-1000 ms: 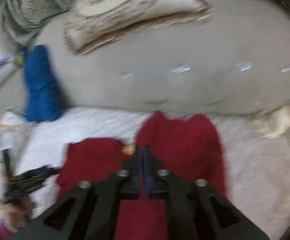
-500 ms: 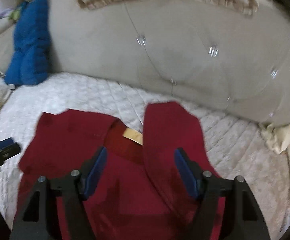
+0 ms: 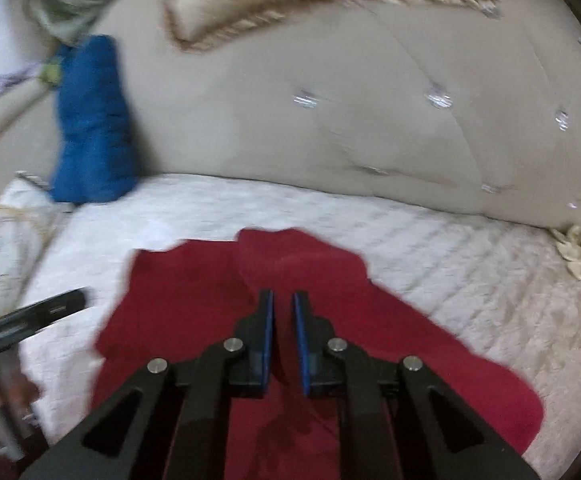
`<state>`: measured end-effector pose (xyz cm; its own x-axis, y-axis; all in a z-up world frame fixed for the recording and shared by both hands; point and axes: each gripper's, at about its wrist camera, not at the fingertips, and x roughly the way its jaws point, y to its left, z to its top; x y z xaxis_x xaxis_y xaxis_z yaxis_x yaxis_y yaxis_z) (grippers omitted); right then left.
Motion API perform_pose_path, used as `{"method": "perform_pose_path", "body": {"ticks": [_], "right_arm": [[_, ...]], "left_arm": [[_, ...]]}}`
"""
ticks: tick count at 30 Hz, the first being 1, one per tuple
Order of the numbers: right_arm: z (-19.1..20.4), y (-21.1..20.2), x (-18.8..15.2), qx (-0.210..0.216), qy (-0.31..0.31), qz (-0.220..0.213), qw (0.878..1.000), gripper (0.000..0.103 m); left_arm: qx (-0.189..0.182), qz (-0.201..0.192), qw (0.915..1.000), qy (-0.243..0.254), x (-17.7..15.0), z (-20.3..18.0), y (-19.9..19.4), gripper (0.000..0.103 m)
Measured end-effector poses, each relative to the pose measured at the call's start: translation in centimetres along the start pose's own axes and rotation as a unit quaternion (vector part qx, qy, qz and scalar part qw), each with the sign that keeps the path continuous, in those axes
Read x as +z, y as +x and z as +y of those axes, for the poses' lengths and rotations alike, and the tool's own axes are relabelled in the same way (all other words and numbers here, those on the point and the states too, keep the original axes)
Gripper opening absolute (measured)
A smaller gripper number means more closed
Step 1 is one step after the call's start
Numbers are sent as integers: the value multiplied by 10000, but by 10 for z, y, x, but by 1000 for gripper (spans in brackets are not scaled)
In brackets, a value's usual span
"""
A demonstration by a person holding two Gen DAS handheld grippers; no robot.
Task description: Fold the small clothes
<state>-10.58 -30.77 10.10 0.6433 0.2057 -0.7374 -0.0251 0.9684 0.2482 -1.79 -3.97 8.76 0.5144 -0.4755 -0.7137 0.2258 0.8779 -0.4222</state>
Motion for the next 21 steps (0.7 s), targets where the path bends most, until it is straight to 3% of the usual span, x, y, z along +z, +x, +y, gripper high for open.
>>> {"method": "perform_pose_path", "body": {"ticks": [2, 4, 6, 8, 10, 14, 18, 20, 21], "right_arm": [[16, 1, -11, 382, -46, 71, 9992, 11], [29, 21, -27, 459, -247, 436, 9977, 12], [33, 40, -39, 361, -248, 959, 9944, 21], [26, 41, -49, 409, 28, 1218, 9917, 36], [19, 23, -55, 479, 208, 1042, 9932, 39], [-4, -29, -60, 226, 396, 667, 9967, 61], [-29, -70, -68, -112, 517, 492, 9974, 63], [-44, -85, -76, -197, 699, 426, 9964, 67], [-51, -92, -81, -246, 775, 395, 9959, 67]], "left_arm": [[-43, -37, 10000, -76, 1, 2, -1, 39], [-86, 20, 9999, -64, 1, 1, 2, 40], [-121, 100, 9999, 25, -1, -4, 7, 40], [-80, 162, 9996, 196, -3, -12, 13, 40], [-24, 196, 9993, 329, -5, -17, 18, 40], [86, 232, 9976, 649, -6, -33, 33, 40], [-47, 452, 9964, 722, -4, -41, 55, 39], [58, 509, 9951, 842, -4, -47, 67, 27], [176, 566, 9936, 957, -5, -51, 74, 11]]}}
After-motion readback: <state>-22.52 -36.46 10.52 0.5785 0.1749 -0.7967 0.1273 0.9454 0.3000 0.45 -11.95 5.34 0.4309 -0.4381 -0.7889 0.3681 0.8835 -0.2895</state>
